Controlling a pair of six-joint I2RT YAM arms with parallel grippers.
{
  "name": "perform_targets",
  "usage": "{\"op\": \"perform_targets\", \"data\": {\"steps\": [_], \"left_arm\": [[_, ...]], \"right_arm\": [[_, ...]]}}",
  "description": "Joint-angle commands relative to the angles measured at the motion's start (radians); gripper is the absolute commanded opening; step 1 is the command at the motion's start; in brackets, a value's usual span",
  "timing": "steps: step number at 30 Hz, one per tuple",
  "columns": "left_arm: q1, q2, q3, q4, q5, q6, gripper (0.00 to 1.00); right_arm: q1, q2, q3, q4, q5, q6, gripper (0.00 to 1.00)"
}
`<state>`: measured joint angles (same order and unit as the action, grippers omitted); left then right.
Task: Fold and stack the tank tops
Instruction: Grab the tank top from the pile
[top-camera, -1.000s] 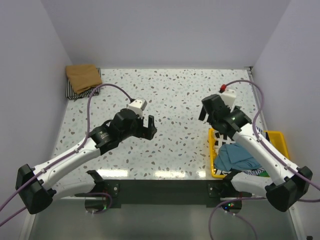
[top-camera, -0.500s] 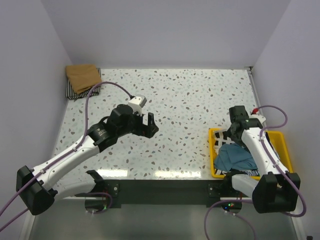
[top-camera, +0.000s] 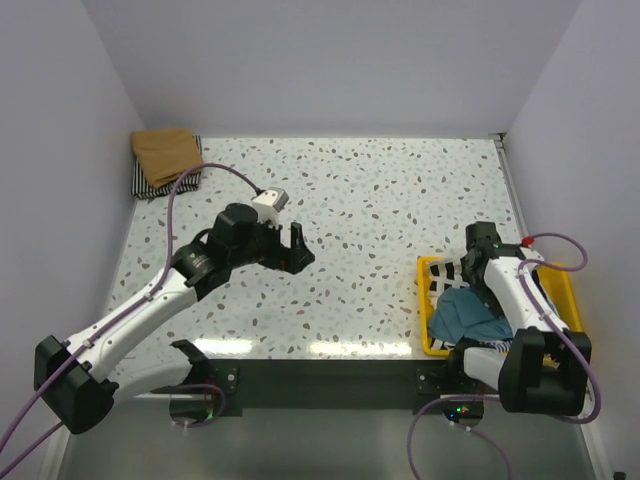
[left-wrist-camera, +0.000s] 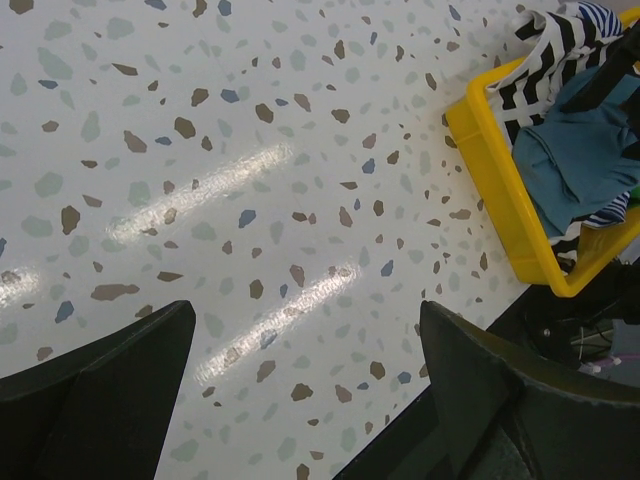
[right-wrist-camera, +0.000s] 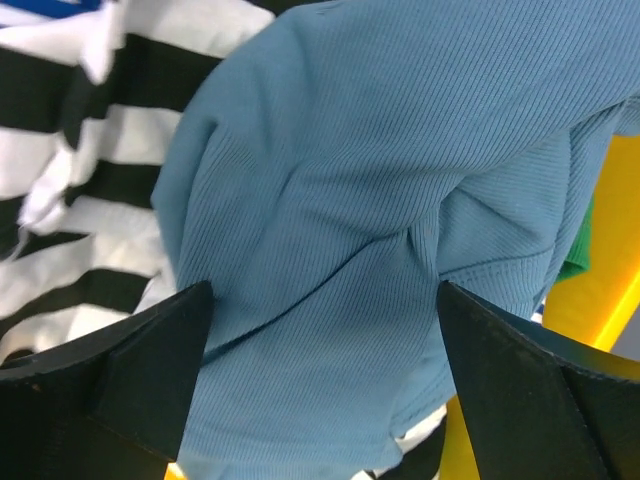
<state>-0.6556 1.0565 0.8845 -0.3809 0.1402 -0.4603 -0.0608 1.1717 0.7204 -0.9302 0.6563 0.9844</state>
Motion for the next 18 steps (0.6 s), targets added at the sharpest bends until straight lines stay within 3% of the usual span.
{"op": "perform_targets", "data": {"steps": [1,4,6,7,11,12,13,18], "left_arm": [[0.005,-0.007,-0.013,0.039,0.047,0.012,0.99],[0.005,-0.007,-0.019,0.037,0.041,0.015,0.99],[0.005,-0.009,-0.019,0.036,0.042,0.015,0.99],[0.005,-0.012,-0.018,0.034,0.039,0.015,0.99],[0.010,-0.021,-0.016,0.031,0.030,0.012,0.98],[0.010,-0.023,-0.015,0.031,0.030,0.011,0.99],[0.011,-0.023,-0.013,0.030,0.029,0.011,0.99],[0.020,-0.033,-0.001,0.019,0.016,0.009,0.98]], "right_arm": [[-0.051,0.019,-0.033,0.111,0.007,0.017,0.94],[-0.066,0.046,-0.047,0.154,-0.009,0.016,0.88],[-0.073,0.069,-0.042,0.156,-0.015,0.016,0.73],[-0.073,0.063,-0.026,0.133,-0.011,0.023,0.52],[-0.073,-0.012,0.023,0.068,-0.017,-0.013,0.11],[-0.073,-0.059,0.060,0.053,-0.023,-0.041,0.05],[-0.071,-0.085,0.085,0.022,-0.029,-0.055,0.00],[-0.071,-0.213,0.299,-0.053,-0.128,-0.171,0.00]]}}
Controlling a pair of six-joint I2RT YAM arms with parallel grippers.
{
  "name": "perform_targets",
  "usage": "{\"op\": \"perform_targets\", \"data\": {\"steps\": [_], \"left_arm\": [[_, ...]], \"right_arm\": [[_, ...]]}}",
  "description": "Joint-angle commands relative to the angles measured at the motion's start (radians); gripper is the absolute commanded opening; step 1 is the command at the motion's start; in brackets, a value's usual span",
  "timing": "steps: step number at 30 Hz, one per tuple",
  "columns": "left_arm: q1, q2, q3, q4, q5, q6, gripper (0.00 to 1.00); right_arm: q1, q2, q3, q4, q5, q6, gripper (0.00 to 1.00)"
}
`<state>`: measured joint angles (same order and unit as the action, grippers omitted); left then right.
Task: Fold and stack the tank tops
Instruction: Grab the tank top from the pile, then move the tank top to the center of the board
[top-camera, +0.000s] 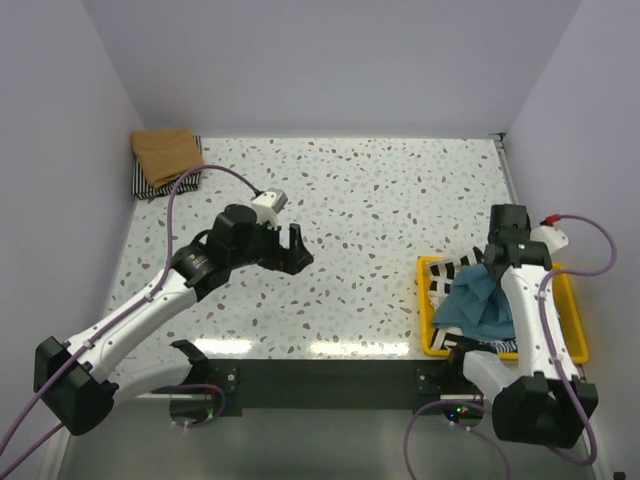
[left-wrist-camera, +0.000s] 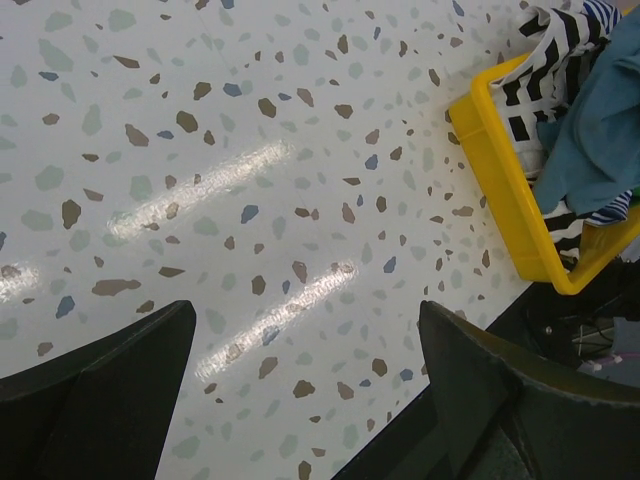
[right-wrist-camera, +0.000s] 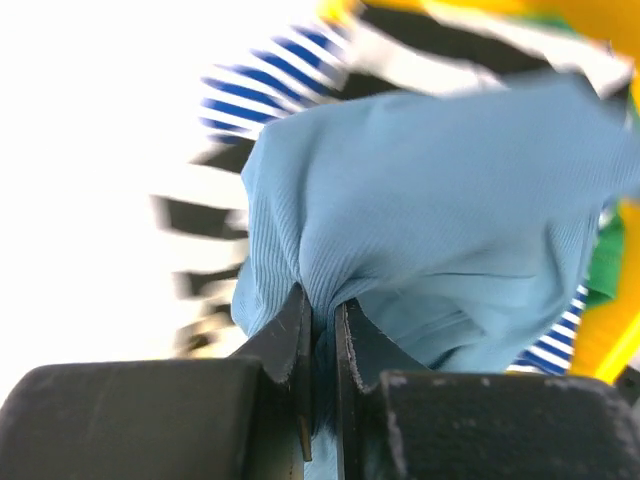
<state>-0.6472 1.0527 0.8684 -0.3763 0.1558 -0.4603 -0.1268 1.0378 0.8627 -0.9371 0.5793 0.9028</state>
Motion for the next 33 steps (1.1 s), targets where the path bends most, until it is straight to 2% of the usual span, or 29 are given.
{"op": "perform_targets", "data": {"steps": [1,3,4,8,9,10,11,14,16,19,23,24,25,26,28,30,33], "left_arm": [[0.014,-0.033,0.020,0.008,-0.002,0.009,0.98],[0.018,-0.043,0.023,0.008,-0.019,0.006,0.98],[0.020,-0.046,0.026,0.010,-0.025,0.003,0.98],[0.043,-0.046,0.052,0.002,-0.053,-0.005,0.98],[0.049,-0.046,0.058,0.002,-0.058,-0.006,0.98],[0.063,-0.046,0.076,-0.004,-0.071,-0.006,0.98],[0.067,-0.045,0.083,-0.006,-0.079,-0.009,0.98],[0.087,-0.048,0.115,-0.018,-0.114,-0.017,0.99],[0.106,-0.056,0.132,-0.022,-0.142,-0.023,0.99],[0.124,-0.079,0.150,-0.035,-0.206,-0.043,1.00],[0.139,-0.102,0.162,-0.044,-0.275,-0.066,1.00],[0.142,-0.100,0.165,-0.050,-0.282,-0.067,1.00],[0.147,-0.099,0.164,-0.055,-0.292,-0.069,1.00],[0.149,-0.096,0.161,-0.056,-0.298,-0.075,1.00],[0.152,-0.088,0.133,-0.053,-0.311,-0.083,1.00],[0.153,-0.082,0.088,-0.041,-0.314,-0.097,1.00],[0.162,-0.057,0.008,-0.020,-0.335,-0.129,0.99]], "right_arm": [[-0.007,-0.091,0.188,-0.039,-0.091,-0.113,0.00],[-0.007,-0.107,0.290,-0.022,-0.175,-0.180,0.00],[-0.005,-0.099,0.327,0.000,-0.288,-0.200,0.00],[0.048,-0.026,0.521,0.029,-0.443,-0.246,0.00],[0.082,-0.004,0.604,0.034,-0.431,-0.249,0.00],[0.193,0.017,0.651,0.034,-0.400,-0.248,0.00],[0.260,0.074,0.744,0.034,-0.313,-0.248,0.00],[0.475,0.213,0.934,0.020,-0.237,-0.249,0.00],[0.608,0.275,1.007,0.021,-0.201,-0.249,0.00],[0.751,0.372,1.085,0.050,-0.168,-0.251,0.00],[0.819,0.481,1.101,0.087,-0.194,-0.265,0.00],[0.819,0.510,1.096,0.080,-0.193,-0.265,0.24],[0.817,0.518,1.083,0.077,-0.181,-0.268,0.40],[0.814,0.516,1.028,0.080,-0.165,-0.266,0.55],[0.768,0.478,0.939,0.116,-0.176,-0.245,0.78],[0.696,0.437,0.770,0.164,-0.240,-0.210,0.80],[0.674,0.383,0.604,0.225,-0.253,-0.202,0.80]]}}
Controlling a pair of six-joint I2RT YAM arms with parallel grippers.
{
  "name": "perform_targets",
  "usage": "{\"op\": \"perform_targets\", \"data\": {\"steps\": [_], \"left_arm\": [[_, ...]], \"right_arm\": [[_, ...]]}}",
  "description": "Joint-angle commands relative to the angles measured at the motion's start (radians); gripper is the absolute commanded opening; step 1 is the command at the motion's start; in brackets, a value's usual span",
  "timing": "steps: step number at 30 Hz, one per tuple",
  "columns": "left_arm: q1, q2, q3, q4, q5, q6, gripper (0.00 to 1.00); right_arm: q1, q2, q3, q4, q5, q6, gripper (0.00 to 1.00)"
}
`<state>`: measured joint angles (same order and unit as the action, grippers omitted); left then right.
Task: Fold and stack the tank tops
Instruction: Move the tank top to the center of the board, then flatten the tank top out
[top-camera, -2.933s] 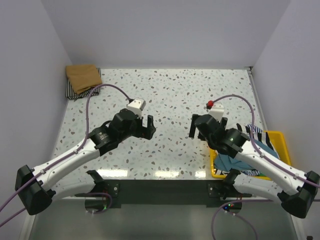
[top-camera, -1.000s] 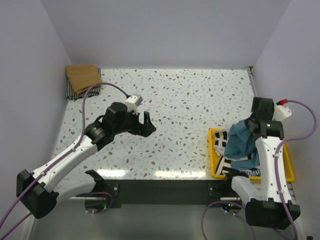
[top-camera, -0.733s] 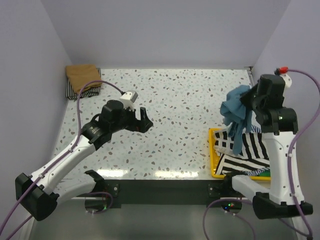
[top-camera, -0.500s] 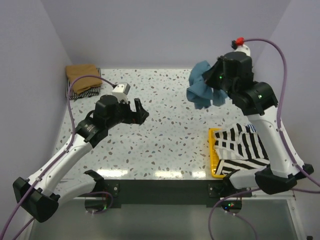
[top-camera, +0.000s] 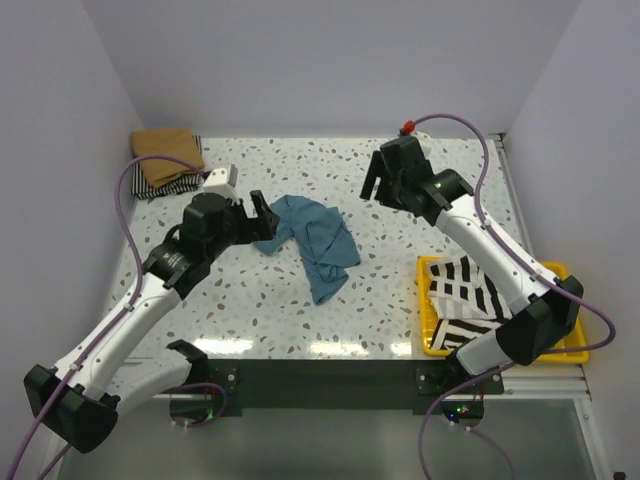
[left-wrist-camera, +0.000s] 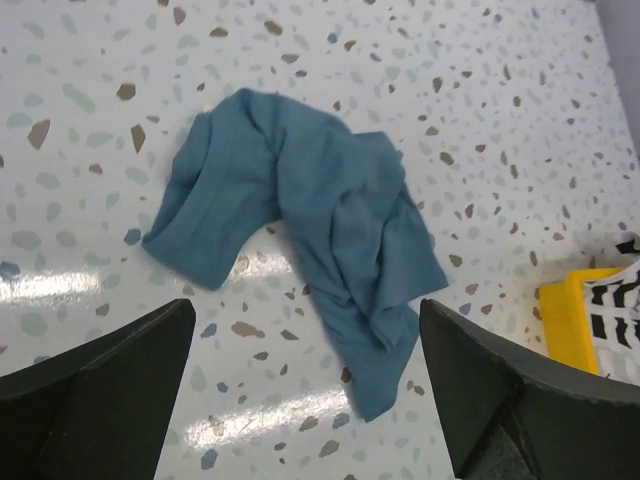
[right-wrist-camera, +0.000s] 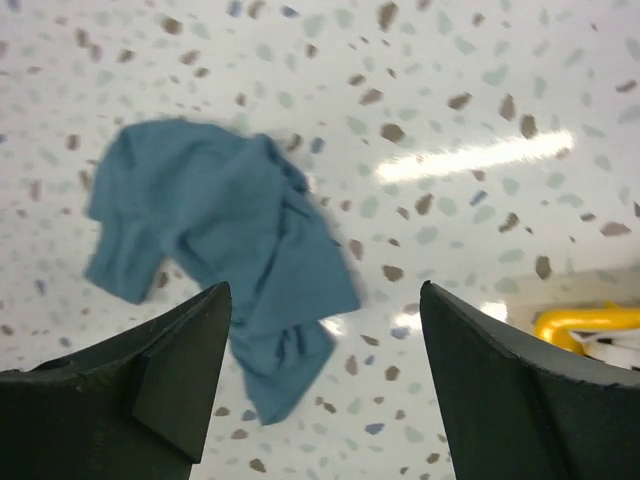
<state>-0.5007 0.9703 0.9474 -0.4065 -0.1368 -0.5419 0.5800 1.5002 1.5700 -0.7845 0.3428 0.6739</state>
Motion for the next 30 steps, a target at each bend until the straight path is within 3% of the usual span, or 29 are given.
{"op": "perform_targets", "data": {"steps": [1,3,6,12,15,20,25,30], "left_arm": [[0.027,0.042,-0.091,0.018,-0.044,-0.067,0.99],[0.037,0.062,-0.151,0.046,-0.029,-0.090,0.96],[0.048,0.109,-0.221,0.148,0.049,-0.128,0.84],[0.044,0.243,-0.360,0.357,0.281,-0.205,0.69],[0.037,0.281,-0.395,0.391,0.298,-0.219,0.68],[0.007,0.312,-0.409,0.434,0.299,-0.216,0.67],[-0.132,0.392,-0.386,0.465,0.273,-0.242,0.67],[-0.200,0.453,-0.389,0.503,0.258,-0.291,0.66]], "right_arm": [[-0.023,-0.081,-0.135,0.091,-0.031,0.027,0.79],[0.012,-0.068,-0.220,0.110,-0.041,0.027,0.77],[0.133,-0.018,-0.309,0.120,-0.002,0.049,0.74],[0.147,0.073,-0.481,0.267,-0.036,0.098,0.62],[0.146,0.144,-0.472,0.306,-0.030,0.089,0.56],[0.136,0.227,-0.436,0.326,0.027,0.081,0.55],[0.097,0.299,-0.410,0.338,0.033,0.073,0.49],[0.035,0.344,-0.429,0.376,0.012,0.069,0.31]]}}
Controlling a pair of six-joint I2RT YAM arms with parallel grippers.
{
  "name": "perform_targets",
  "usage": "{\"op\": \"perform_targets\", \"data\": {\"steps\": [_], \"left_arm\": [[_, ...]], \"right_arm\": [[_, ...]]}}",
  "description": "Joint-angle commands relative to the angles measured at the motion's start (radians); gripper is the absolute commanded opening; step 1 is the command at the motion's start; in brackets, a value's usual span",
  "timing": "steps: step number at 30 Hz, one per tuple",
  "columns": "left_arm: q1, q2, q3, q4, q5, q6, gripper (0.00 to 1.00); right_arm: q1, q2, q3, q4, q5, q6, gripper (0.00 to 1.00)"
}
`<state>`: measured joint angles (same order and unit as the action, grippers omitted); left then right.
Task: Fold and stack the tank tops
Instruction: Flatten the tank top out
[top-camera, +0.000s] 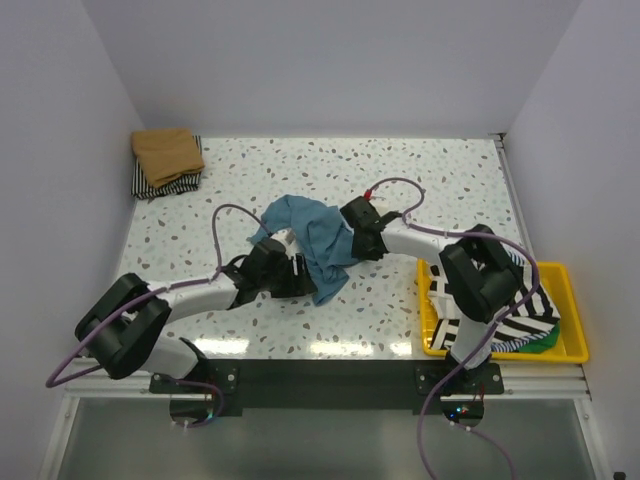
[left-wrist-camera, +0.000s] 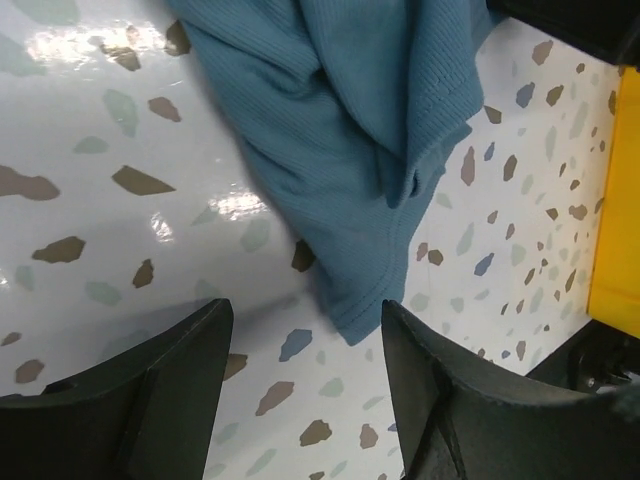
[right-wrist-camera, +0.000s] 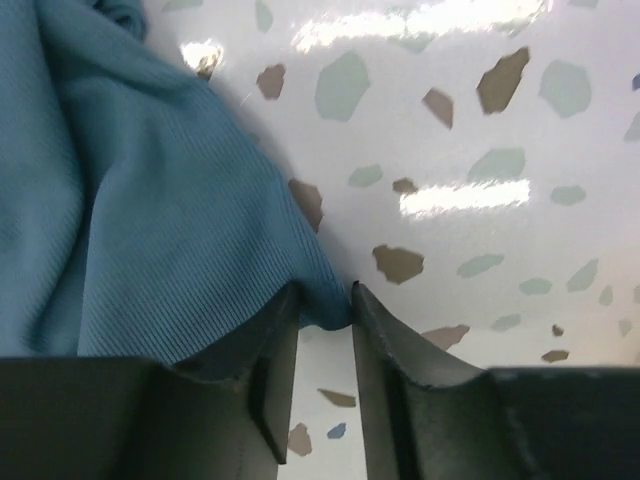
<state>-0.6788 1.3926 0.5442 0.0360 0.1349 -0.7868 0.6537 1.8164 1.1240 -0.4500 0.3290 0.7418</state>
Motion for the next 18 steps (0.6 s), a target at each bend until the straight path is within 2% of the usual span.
{"op": "perform_targets", "data": {"steps": [1,2,3,4,8,12,16,18], "left_arm": [[-0.027,0.046,0.013,0.071,-0.011,-0.054,0.66],[-0.030,0.052,0.019,0.076,-0.014,-0.055,0.66],[-0.042,0.060,0.023,0.082,-0.015,-0.060,0.66],[-0.054,0.077,0.034,0.090,-0.017,-0.063,0.66],[-0.080,0.129,0.057,0.094,-0.027,-0.081,0.65],[-0.119,0.163,0.065,0.059,-0.072,-0.111,0.56],[-0.139,0.160,0.059,0.024,-0.129,-0.140,0.52],[-0.142,0.166,0.054,0.025,-0.130,-0.140,0.43]], "right_arm": [[-0.048,0.030,0.016,0.043,0.021,-0.001,0.25],[-0.055,0.031,0.014,0.042,0.016,-0.002,0.18],[-0.071,0.024,0.011,0.034,0.024,-0.002,0.06],[-0.080,0.003,0.002,0.015,0.048,0.004,0.00],[-0.094,-0.049,-0.004,-0.032,0.099,0.008,0.00],[-0.094,-0.111,0.002,-0.087,0.150,0.001,0.00],[-0.094,-0.152,0.005,-0.107,0.166,-0.005,0.00],[-0.094,-0.163,0.005,-0.111,0.163,-0.010,0.00]]}}
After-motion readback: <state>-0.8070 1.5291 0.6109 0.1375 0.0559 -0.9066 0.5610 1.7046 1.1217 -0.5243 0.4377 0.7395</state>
